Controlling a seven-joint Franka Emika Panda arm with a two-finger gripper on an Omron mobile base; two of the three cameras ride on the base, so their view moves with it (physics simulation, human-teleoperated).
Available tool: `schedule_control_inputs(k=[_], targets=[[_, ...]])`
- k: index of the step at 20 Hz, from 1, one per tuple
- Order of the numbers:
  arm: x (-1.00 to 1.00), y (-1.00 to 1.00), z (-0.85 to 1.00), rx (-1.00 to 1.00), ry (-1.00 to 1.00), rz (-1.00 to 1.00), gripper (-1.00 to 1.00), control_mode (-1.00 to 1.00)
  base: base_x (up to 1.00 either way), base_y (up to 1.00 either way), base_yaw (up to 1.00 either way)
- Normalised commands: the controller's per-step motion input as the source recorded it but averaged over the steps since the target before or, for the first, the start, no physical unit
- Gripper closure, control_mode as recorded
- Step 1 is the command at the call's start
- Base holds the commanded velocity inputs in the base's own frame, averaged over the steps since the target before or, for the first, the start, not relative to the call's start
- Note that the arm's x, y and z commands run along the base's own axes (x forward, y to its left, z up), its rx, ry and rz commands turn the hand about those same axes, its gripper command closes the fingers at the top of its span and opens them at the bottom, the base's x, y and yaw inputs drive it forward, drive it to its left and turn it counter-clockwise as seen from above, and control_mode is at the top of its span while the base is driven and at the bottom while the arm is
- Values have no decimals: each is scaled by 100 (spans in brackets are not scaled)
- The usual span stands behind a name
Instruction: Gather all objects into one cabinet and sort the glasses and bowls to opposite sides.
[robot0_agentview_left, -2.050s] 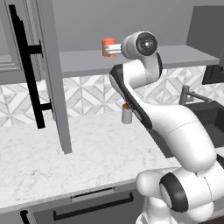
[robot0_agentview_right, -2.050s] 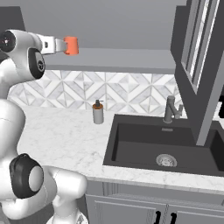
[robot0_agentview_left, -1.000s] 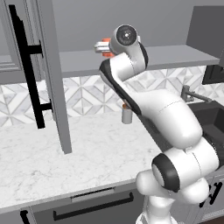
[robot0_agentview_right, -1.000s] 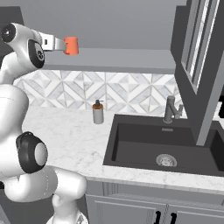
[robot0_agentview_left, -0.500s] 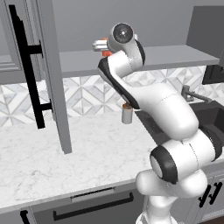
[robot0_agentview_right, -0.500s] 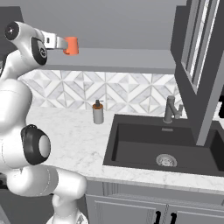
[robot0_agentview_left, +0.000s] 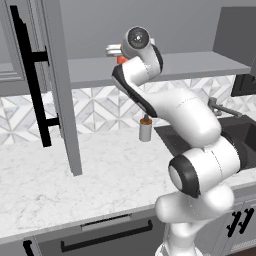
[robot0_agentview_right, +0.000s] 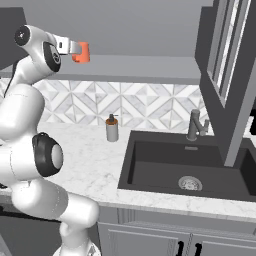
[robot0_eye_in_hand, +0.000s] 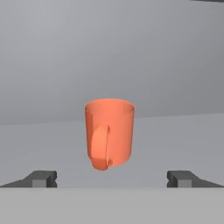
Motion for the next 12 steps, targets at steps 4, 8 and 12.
schedule_control_inputs(k=[4, 8, 12], targets=[[22, 0, -5, 0, 0, 0, -100, -100, 0, 0, 0], [14, 0, -2, 0, 0, 0, -100, -100, 0, 0, 0], [18, 1, -5, 0, 0, 0, -100, -100, 0, 0, 0]])
